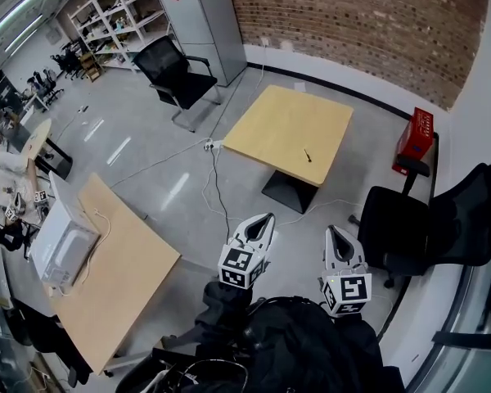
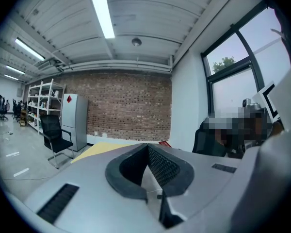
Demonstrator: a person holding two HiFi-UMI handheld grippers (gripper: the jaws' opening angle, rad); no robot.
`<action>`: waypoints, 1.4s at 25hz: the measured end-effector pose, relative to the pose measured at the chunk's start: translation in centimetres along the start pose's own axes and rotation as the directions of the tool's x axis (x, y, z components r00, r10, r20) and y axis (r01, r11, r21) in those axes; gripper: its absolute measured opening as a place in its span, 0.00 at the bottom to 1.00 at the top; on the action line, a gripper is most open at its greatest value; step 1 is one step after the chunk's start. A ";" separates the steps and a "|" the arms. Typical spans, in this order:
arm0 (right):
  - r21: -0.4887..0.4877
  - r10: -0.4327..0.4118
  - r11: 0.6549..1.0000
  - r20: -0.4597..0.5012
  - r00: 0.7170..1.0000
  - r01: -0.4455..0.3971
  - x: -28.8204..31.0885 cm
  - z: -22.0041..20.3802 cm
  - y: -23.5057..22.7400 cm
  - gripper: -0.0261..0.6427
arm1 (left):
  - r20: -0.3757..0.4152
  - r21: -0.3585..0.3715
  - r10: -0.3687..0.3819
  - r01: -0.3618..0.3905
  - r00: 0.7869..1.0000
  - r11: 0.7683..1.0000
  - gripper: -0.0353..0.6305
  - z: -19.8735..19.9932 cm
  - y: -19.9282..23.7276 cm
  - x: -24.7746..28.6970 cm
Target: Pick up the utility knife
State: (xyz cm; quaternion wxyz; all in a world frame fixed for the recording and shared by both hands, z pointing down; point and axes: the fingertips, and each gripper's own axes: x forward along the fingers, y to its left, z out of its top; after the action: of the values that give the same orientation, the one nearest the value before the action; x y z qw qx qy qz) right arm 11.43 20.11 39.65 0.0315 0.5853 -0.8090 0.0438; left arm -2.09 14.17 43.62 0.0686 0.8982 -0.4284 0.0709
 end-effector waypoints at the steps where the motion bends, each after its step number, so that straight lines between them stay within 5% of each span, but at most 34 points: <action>1: 0.001 0.004 1.000 -0.004 1.000 -0.004 -0.1 -0.3 -0.1 0.04 | -0.005 -0.005 0.005 -0.005 1.000 1.000 0.06 -0.4 -0.1 0.0; 17: 0.007 0.033 0.999 -0.031 0.999 -0.033 3.2 -2.1 -0.3 0.04 | -0.028 -0.042 0.038 -0.039 0.999 0.998 0.06 -2.6 2.1 1.2; 35: 0.008 -0.017 1.000 -0.038 0.999 0.017 23.7 0.8 -5.3 0.04 | -0.021 -0.025 -0.014 0.014 1.000 1.000 0.06 2.0 16.4 16.6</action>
State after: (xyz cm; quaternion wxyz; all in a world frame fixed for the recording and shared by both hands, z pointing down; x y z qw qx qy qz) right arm 9.04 -4.02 41.46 0.0447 0.5913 -0.8031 0.0578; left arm -4.39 -9.03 45.82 0.0851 0.8994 -0.4222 0.0747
